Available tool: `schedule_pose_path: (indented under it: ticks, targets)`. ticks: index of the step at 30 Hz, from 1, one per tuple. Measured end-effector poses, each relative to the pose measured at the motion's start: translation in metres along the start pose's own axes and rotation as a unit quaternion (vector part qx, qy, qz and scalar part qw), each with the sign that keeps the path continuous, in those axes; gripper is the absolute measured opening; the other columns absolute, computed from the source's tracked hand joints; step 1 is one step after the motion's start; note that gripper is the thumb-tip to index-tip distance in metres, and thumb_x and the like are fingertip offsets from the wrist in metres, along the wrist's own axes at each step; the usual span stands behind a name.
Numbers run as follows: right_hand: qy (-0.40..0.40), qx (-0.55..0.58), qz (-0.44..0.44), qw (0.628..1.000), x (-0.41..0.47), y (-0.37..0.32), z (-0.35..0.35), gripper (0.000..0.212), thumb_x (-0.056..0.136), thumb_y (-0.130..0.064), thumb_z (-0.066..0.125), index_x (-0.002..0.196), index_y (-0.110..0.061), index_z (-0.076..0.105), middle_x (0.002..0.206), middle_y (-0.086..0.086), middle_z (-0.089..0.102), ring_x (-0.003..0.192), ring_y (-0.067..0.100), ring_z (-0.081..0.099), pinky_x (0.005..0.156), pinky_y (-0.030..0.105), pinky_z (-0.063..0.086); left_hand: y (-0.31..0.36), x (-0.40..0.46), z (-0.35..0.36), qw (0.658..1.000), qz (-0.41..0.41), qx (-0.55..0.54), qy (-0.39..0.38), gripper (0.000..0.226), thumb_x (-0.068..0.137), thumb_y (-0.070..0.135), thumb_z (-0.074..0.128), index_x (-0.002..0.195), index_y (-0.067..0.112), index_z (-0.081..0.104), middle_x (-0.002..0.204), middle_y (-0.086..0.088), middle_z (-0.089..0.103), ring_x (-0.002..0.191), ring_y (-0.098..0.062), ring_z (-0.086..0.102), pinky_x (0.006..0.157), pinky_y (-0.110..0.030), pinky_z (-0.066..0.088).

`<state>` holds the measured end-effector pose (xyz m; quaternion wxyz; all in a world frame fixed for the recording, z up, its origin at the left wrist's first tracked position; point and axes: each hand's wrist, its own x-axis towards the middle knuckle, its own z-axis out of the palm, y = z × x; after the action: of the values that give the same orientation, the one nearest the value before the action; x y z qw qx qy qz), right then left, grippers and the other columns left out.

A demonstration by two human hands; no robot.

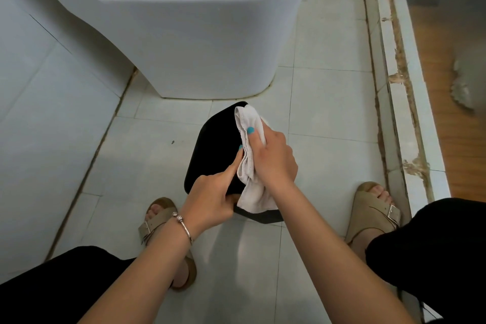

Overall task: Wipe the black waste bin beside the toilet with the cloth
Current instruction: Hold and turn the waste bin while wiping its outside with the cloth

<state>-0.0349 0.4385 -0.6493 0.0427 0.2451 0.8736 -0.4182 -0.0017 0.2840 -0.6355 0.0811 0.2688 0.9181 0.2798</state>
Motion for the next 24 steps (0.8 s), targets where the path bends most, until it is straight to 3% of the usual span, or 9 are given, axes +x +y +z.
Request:
schedule_pose_path:
  ticks: [2, 5, 7, 11, 18, 24]
  targets:
    - [-0.001, -0.019, -0.002, 1.000, 0.001, 0.005, 0.007, 0.045, 0.092, -0.060, 0.029, 0.132, -0.047, 0.045, 0.129, -0.007, 0.052, 0.101, 0.025, 0.051, 0.073, 0.035, 0.037, -0.005, -0.004, 0.001, 1.000, -0.024, 0.003, -0.009, 0.105, 0.074, 0.012, 0.066, 0.147, 0.041, -0.004, 0.061, 0.008, 0.057, 0.046, -0.010, 0.044, 0.046, -0.020, 0.036]
    - [0.002, -0.046, 0.014, 0.999, 0.004, 0.019, 0.016, 0.046, 0.094, -0.058, 0.028, 0.136, -0.047, 0.042, 0.136, -0.007, 0.046, 0.106, 0.025, 0.049, 0.074, 0.035, 0.036, -0.009, -0.012, 0.001, 0.999, -0.050, 0.002, -0.013, 0.107, 0.076, 0.015, 0.074, 0.147, 0.039, -0.003, 0.045, 0.011, 0.034, 0.054, -0.004, 0.050, 0.044, -0.014, 0.035]
    - [0.000, -0.066, 0.026, 0.997, 0.006, 0.029, 0.022, 0.046, 0.095, -0.059, 0.027, 0.138, -0.047, 0.038, 0.139, -0.007, 0.044, 0.108, 0.026, 0.048, 0.076, 0.036, 0.037, -0.010, -0.018, 0.002, 0.998, -0.068, -0.011, -0.013, 0.107, 0.077, 0.016, 0.076, 0.147, 0.039, -0.003, 0.043, 0.011, 0.030, 0.055, 0.000, 0.050, 0.047, -0.012, 0.038]
    - [-0.011, -0.085, 0.050, 0.995, 0.013, 0.047, 0.031, 0.045, 0.095, -0.059, 0.027, 0.139, -0.052, 0.032, 0.140, -0.008, 0.042, 0.109, 0.027, 0.047, 0.077, 0.038, 0.038, -0.016, -0.027, 0.003, 0.996, -0.087, -0.023, -0.004, 0.109, 0.079, 0.016, 0.075, 0.146, 0.045, -0.006, 0.044, 0.009, 0.032, 0.054, -0.006, 0.050, 0.046, -0.014, 0.038]
    - [-0.015, -0.082, 0.135, 0.987, 0.032, 0.080, 0.033, 0.044, 0.097, -0.056, 0.025, 0.137, -0.045, 0.039, 0.135, -0.002, 0.047, 0.113, 0.031, 0.048, 0.077, 0.037, 0.032, -0.022, -0.024, 0.005, 0.997, -0.070, -0.028, -0.014, 0.113, 0.079, 0.013, 0.075, 0.140, 0.054, -0.012, 0.045, 0.010, 0.038, 0.055, -0.001, 0.052, 0.046, -0.011, 0.039]
    - [-0.018, -0.074, 0.190, 0.979, 0.041, 0.100, 0.034, 0.047, 0.095, -0.058, 0.024, 0.134, -0.042, 0.045, 0.125, 0.003, 0.053, 0.113, 0.035, 0.050, 0.085, 0.041, 0.038, -0.030, -0.023, 0.003, 0.997, -0.072, -0.031, -0.012, 0.113, 0.080, 0.015, 0.074, 0.140, 0.058, -0.012, 0.048, 0.007, 0.044, 0.052, -0.010, 0.052, 0.047, -0.016, 0.043]
